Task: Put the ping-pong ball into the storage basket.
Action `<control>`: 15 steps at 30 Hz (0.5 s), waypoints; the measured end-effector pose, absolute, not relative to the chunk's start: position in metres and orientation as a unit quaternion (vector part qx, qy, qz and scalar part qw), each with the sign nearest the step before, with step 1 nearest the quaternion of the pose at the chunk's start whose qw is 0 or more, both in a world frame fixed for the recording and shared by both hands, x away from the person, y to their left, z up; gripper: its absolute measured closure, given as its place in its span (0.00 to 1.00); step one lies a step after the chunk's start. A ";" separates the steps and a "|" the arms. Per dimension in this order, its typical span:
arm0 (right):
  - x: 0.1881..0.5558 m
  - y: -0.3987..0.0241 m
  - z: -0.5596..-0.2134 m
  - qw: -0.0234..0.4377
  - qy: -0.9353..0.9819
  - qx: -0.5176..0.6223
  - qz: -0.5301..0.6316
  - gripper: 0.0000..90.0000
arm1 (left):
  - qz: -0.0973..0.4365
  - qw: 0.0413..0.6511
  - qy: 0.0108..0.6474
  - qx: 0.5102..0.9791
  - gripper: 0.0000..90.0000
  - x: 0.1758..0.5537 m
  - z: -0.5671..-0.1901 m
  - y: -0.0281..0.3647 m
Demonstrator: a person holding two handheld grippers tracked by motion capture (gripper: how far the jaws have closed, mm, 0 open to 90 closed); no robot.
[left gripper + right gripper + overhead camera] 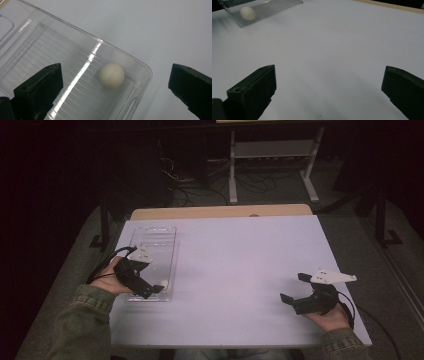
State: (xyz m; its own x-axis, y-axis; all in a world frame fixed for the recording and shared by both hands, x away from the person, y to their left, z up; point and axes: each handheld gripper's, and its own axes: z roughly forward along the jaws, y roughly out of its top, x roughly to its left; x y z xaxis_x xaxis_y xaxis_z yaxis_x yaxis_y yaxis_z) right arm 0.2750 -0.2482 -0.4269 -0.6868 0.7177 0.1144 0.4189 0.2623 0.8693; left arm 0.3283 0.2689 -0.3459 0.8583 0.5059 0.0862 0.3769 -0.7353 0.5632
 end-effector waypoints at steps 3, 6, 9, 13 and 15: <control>0.274 -0.248 -0.426 0.155 0.779 0.365 0.486 0.00 | 0.119 0.282 0.243 0.921 0.00 0.326 -0.350 0.272; 0.274 -0.248 -0.427 0.155 0.779 0.365 0.486 0.00 | 0.122 0.291 0.242 0.918 0.00 0.321 -0.353 0.274; 0.274 -0.248 -0.427 0.155 0.779 0.365 0.486 0.00 | 0.124 0.300 0.239 0.915 0.00 0.317 -0.356 0.275; 0.274 -0.247 -0.426 0.157 0.777 0.364 0.488 0.00 | 0.129 0.318 0.239 0.908 0.00 0.311 -0.359 0.278; 0.274 -0.248 -0.426 0.157 0.775 0.364 0.492 0.00 | 0.133 0.328 0.239 0.904 0.00 0.309 -0.360 0.279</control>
State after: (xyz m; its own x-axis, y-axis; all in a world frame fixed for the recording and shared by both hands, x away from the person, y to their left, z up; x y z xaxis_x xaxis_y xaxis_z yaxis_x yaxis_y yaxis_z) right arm 0.2735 -0.2476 -0.4258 -0.6855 0.7189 0.1150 0.4102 0.2508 0.8768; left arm 0.3090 0.2793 -0.3605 0.8509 0.5188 0.0832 0.3447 -0.6708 0.6567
